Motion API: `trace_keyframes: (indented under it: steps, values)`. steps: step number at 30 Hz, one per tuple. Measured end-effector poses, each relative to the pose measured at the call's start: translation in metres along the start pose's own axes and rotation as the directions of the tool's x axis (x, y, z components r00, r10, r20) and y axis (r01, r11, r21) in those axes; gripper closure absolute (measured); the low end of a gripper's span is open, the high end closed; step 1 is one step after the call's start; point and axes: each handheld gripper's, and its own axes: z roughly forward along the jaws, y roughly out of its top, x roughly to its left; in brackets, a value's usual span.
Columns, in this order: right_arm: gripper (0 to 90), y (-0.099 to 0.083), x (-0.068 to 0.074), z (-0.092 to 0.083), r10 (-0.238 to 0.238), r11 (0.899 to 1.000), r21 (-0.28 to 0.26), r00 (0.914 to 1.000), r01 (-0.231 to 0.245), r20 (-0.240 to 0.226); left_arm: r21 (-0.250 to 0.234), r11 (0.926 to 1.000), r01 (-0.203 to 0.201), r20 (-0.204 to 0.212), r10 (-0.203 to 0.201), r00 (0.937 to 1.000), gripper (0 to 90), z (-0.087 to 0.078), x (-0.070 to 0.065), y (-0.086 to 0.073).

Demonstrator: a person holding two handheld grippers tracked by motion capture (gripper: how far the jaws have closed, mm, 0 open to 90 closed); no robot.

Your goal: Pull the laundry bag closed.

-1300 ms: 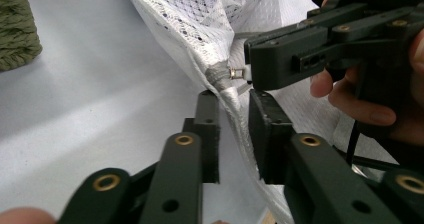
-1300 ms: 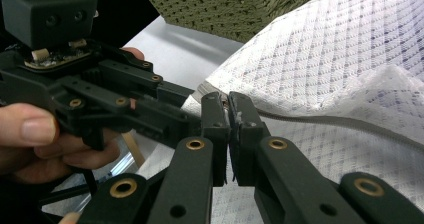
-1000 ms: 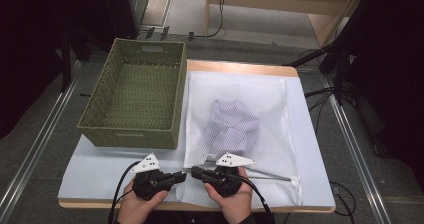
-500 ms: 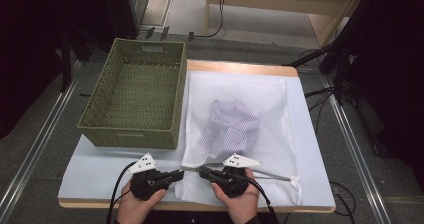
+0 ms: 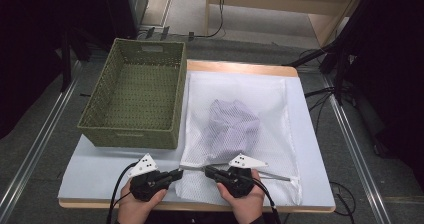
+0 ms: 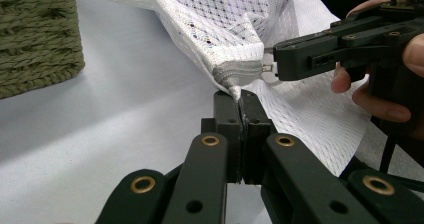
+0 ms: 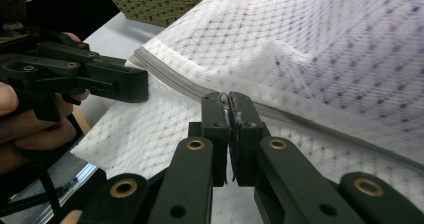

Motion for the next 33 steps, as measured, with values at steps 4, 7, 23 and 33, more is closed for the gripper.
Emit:
trace_keyframes:
  steps: [4,7,23,33]
  values:
    - [88.2,-0.001,-0.003,-0.004,0.002,1.000,-0.003,0.9999,-0.002,0.010,-0.001,1.0000,-0.005,-0.008,0.005,1.0000,90.0,-0.002,0.001,0.000]
    - [88.2,-0.001,-0.005,-0.007,0.006,1.000,-0.004,0.9998,-0.006,0.018,-0.006,1.0000,-0.007,-0.009,0.007,0.9999,90.0,-0.002,0.000,0.001]
    - [88.2,-0.006,-0.018,-0.023,0.021,1.000,-0.008,0.9983,-0.021,0.055,-0.003,0.9997,-0.025,-0.013,0.025,0.9996,90.0,-0.001,0.000,0.001]
    - [88.2,-0.008,-0.026,-0.032,0.027,0.999,-0.021,0.9970,-0.026,0.072,-0.002,0.9996,-0.028,-0.016,0.028,0.9995,90.0,-0.001,0.000,0.001]
